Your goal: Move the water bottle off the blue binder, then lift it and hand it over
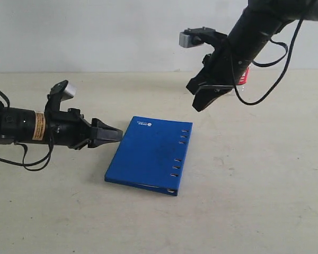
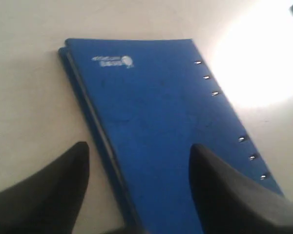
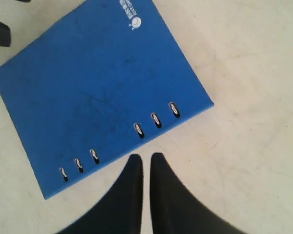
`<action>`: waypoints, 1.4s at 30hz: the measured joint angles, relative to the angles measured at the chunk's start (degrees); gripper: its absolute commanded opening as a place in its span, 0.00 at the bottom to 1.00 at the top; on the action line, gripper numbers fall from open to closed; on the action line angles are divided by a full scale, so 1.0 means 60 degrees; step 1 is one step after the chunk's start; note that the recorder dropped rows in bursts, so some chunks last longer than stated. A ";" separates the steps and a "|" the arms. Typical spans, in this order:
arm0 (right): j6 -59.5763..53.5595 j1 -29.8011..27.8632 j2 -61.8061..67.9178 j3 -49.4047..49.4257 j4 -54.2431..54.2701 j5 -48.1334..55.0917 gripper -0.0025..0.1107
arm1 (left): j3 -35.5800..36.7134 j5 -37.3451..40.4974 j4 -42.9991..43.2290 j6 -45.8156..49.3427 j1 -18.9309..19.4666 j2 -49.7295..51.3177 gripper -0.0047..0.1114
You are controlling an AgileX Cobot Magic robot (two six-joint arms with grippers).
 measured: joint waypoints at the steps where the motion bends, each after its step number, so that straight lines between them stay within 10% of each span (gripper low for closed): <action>1: 0.0020 0.0000 -0.0043 0.0000 0.0027 -0.0046 0.02 | 0.0000 0.0348 0.0000 -0.0129 0.0000 0.0000 0.53; 42: 0.0125 0.0000 0.0511 0.0008 0.0039 -0.0210 0.02 | -0.0935 0.0789 0.0674 -0.1826 -0.0882 0.0607 0.53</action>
